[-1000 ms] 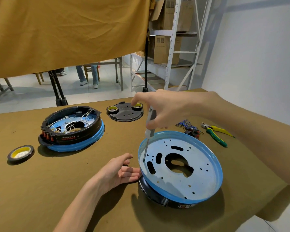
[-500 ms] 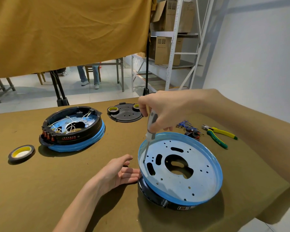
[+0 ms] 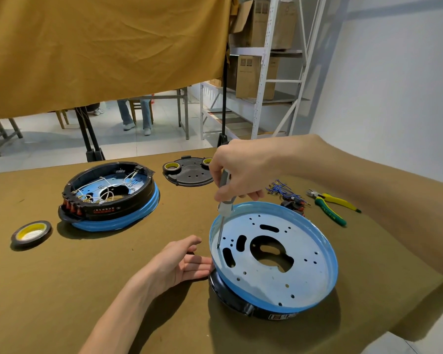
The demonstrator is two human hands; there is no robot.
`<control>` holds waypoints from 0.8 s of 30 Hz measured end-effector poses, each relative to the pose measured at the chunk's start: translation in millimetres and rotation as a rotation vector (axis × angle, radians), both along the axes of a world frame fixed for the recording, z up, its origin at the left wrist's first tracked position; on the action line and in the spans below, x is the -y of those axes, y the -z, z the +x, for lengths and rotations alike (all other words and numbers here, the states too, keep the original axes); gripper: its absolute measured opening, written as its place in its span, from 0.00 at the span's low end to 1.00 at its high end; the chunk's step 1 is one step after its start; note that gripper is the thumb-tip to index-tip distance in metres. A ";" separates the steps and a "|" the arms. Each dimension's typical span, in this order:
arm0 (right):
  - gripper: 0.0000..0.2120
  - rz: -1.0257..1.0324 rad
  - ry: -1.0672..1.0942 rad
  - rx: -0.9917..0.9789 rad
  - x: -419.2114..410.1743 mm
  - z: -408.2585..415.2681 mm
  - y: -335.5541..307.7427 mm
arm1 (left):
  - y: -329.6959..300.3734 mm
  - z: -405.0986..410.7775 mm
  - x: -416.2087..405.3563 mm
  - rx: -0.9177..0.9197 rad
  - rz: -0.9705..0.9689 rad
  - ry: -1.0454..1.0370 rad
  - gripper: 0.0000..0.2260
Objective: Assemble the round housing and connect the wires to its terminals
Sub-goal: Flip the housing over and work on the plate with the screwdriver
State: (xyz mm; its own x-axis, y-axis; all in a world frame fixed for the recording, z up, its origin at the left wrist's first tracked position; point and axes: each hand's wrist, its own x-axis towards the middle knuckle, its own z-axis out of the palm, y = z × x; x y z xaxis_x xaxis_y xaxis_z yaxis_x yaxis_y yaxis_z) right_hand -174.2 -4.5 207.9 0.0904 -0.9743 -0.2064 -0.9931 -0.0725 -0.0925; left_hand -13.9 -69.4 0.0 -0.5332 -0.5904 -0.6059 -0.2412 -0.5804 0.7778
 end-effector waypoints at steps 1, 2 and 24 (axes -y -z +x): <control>0.10 0.017 -0.005 0.000 0.6 -0.1 -0.3 | -0.1 0.1 0.1 -0.001 0.001 0.002 0.16; 0.10 0.030 -0.012 0.003 0.8 -0.4 0.1 | -0.2 0.0 0.2 -0.002 0.002 0.003 0.16; 0.14 0.050 -0.053 -0.030 3.6 -2.3 0.9 | 2.4 0.3 0.5 -0.018 -0.024 0.000 0.24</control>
